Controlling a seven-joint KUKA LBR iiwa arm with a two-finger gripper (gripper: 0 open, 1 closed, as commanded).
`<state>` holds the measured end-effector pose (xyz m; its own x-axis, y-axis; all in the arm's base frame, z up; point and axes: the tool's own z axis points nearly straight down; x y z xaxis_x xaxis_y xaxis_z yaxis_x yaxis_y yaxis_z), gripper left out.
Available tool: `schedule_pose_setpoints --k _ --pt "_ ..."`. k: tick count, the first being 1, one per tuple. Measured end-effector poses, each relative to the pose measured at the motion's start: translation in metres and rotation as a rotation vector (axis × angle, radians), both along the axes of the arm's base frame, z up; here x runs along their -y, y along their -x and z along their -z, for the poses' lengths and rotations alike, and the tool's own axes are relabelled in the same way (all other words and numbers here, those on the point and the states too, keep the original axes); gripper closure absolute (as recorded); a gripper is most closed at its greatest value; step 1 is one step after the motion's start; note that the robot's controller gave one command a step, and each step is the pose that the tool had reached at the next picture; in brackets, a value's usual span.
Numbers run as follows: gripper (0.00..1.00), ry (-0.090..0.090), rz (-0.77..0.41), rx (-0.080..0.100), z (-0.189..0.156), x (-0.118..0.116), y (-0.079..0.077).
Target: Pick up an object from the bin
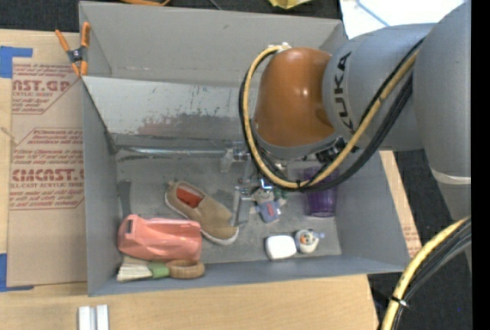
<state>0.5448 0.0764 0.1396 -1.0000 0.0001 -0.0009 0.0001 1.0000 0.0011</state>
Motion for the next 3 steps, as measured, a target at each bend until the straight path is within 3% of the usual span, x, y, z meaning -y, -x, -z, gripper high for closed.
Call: schedule_pose_setpoints --k 1,2,3 --pt "0.0 -0.001 0.168 -0.003 0.003 -0.012 0.036" --pt "0.0 0.0 0.138 0.001 -0.002 -0.017 0.038" --pt "0.0 -0.001 0.256 -0.004 0.029 -0.01 0.046"
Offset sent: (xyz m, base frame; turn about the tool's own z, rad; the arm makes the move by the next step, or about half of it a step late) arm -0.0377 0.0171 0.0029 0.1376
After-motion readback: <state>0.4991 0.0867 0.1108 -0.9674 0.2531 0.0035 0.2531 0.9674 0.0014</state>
